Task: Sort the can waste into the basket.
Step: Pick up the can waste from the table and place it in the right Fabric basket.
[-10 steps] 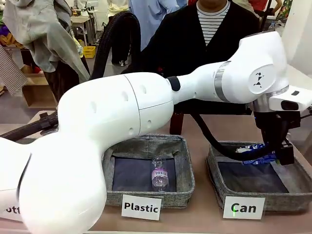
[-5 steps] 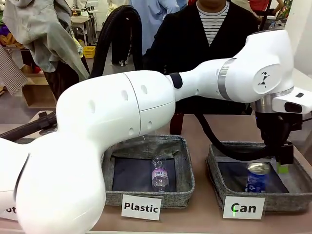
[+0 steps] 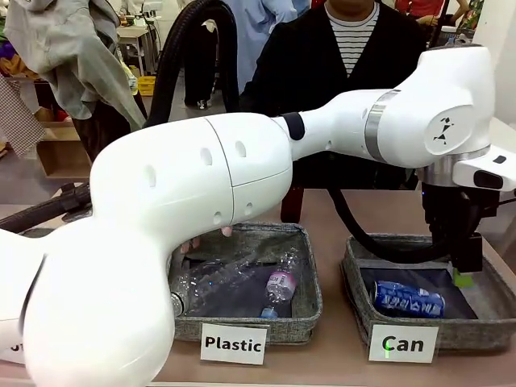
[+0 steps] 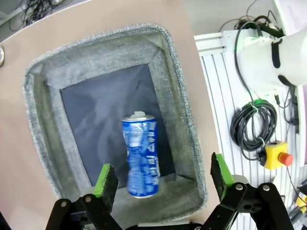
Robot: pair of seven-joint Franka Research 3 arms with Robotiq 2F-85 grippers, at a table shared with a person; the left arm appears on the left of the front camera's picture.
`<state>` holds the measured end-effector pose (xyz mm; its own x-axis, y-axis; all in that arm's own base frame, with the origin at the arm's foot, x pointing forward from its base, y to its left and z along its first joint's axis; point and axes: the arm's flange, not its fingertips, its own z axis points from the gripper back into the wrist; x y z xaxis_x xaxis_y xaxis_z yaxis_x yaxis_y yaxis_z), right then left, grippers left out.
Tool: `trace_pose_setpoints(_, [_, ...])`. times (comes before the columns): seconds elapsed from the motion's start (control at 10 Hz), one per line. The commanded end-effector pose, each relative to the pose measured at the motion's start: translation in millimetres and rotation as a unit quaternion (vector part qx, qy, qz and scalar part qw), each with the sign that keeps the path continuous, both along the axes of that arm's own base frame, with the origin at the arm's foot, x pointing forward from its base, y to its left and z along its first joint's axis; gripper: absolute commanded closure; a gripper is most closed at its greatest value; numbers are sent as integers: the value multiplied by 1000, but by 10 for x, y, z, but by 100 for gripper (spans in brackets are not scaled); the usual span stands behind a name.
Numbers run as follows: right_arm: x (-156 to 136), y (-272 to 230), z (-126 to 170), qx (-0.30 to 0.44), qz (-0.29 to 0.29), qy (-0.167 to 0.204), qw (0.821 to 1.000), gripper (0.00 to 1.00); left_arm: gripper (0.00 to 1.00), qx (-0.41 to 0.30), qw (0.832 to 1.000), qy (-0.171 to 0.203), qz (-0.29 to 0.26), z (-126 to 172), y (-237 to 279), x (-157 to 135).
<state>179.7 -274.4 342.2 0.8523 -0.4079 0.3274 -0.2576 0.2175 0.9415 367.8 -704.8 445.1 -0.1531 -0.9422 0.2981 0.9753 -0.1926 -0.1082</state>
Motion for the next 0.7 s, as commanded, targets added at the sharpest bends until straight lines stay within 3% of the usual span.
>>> trace_pose_setpoints(0.0, [-38, 49, 19, -8, 0, 7, 1000, 0, 0, 8, 1000, -4, 14, 40, 77, -2])
trace_pose_setpoints(0.6, [56, 148, 139, -11, 7, -8, 1000, 0, 0, 10, 998, 21, 63, 133, 375, 162])
